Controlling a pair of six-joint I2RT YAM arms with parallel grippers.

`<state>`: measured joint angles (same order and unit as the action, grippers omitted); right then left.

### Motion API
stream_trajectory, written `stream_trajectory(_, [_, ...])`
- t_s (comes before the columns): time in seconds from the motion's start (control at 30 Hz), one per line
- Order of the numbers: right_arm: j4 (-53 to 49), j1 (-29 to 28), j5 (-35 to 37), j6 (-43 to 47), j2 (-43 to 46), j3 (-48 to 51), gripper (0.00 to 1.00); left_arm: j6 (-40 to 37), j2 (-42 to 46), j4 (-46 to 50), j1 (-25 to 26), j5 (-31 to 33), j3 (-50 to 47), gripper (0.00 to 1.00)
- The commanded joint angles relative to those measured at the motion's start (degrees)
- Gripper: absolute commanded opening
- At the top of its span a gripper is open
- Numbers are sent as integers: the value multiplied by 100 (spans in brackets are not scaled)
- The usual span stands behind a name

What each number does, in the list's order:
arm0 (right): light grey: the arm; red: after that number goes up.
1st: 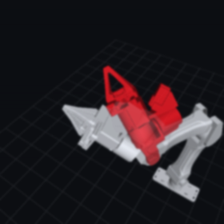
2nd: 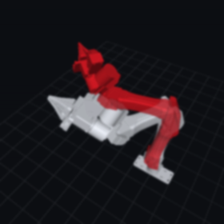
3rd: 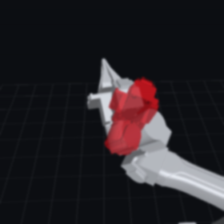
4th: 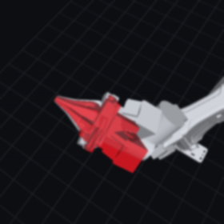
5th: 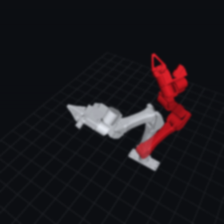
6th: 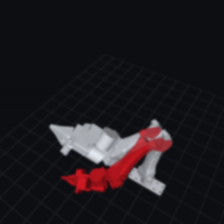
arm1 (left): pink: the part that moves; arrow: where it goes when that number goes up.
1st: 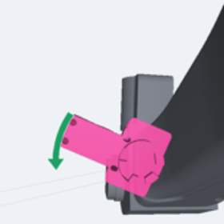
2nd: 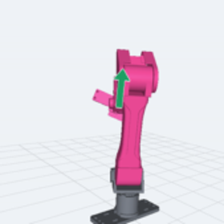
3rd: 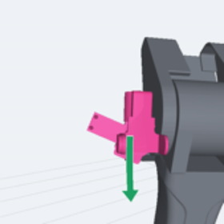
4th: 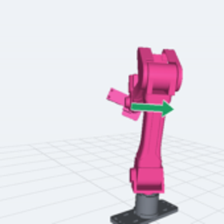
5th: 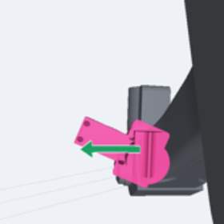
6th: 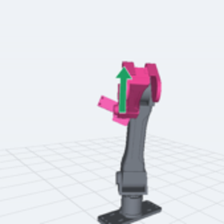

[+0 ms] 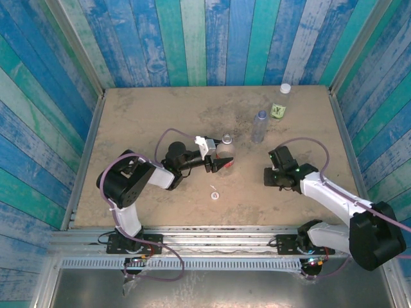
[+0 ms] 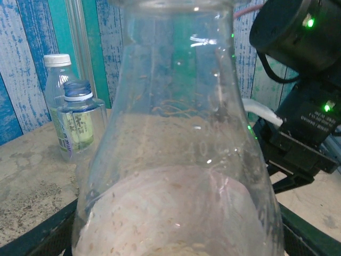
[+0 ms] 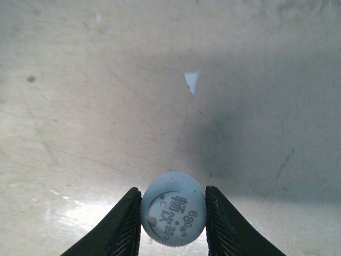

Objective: Screw on the bottle caps

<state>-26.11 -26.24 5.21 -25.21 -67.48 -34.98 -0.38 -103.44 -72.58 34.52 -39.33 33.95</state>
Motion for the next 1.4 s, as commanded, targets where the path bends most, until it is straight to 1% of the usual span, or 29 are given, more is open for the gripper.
stream_trajectory(0.0, [-571,-98,-100,338,-59,-531,34,-220,135,708,38,71,-63,73])
stream_trajectory(0.33, [-1792,-405,-211,932,-371,-2360,34,-325,164,858,37,96,-48,73])
stream_trajectory(0.6, [-2544,-694,-296,1300,-789,-3963,34,-331,131,846,30,116,-47,73])
stream_trajectory(0.73, [-2759,-769,-365,1391,-986,-4635,33,-330,124,842,32,112,-30,73])
stream_trajectory(0.77, [-2850,-943,-371,1412,-1061,-4822,33,-330,125,842,37,110,-27,73])
stream_trajectory(0.9, [-3139,-1151,-372,1523,-1342,-5490,33,-320,96,841,37,106,-21,73])
stream_trajectory(1.1, [-3335,-1417,-388,1649,-1731,-6165,33,-348,89,842,37,123,-29,73])
stream_trajectory(1.37, [-3401,-1623,-350,1803,-2101,-6570,33,-400,122,918,36,149,-20,73])
